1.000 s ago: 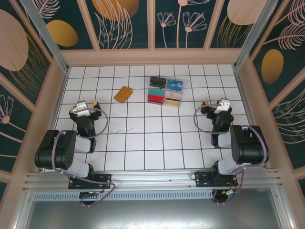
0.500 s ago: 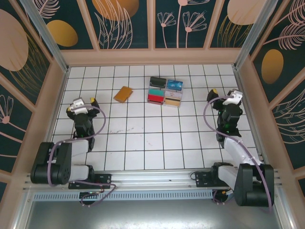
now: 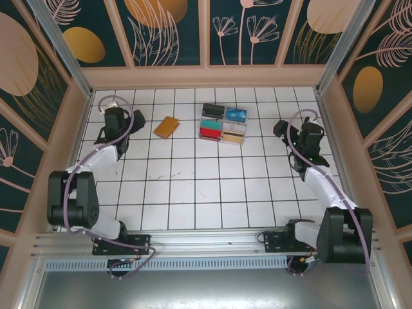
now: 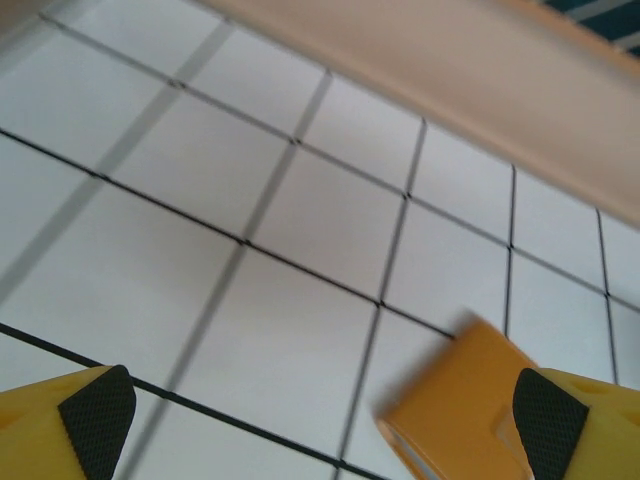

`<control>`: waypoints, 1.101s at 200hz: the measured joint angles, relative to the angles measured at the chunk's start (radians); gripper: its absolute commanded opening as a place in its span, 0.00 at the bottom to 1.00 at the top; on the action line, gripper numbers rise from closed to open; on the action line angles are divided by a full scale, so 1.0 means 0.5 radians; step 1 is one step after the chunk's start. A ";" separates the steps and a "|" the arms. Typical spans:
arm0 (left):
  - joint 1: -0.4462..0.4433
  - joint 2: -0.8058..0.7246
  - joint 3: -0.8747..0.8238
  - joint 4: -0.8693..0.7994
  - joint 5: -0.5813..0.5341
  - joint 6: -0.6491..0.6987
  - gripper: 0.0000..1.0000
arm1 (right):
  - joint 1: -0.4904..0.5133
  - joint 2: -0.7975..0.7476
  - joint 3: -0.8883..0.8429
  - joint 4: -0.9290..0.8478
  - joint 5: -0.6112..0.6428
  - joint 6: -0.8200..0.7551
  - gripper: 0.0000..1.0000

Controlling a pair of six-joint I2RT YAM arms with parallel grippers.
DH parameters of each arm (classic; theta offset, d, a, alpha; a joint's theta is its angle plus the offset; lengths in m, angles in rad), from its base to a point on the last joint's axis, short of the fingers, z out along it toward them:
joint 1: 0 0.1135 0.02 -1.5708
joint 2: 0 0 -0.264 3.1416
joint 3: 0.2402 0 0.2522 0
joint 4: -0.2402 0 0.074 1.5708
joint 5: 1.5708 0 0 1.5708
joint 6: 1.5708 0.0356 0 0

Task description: Take the credit cards out of the card holder

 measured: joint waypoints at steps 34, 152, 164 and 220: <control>-0.023 0.283 0.221 -0.065 0.259 -0.122 0.99 | 0.000 0.095 0.000 -0.031 -0.175 0.079 0.99; -0.241 1.038 1.042 -0.240 0.484 -0.320 0.69 | 0.000 0.234 -0.002 -0.030 -0.359 0.169 0.99; -0.245 1.073 1.061 -0.270 0.501 -0.320 0.69 | 0.000 0.240 -0.002 -0.027 -0.371 0.184 0.99; -0.307 1.122 1.061 -0.396 0.543 -0.297 0.58 | 0.004 0.292 -0.002 -0.024 -0.407 0.199 0.98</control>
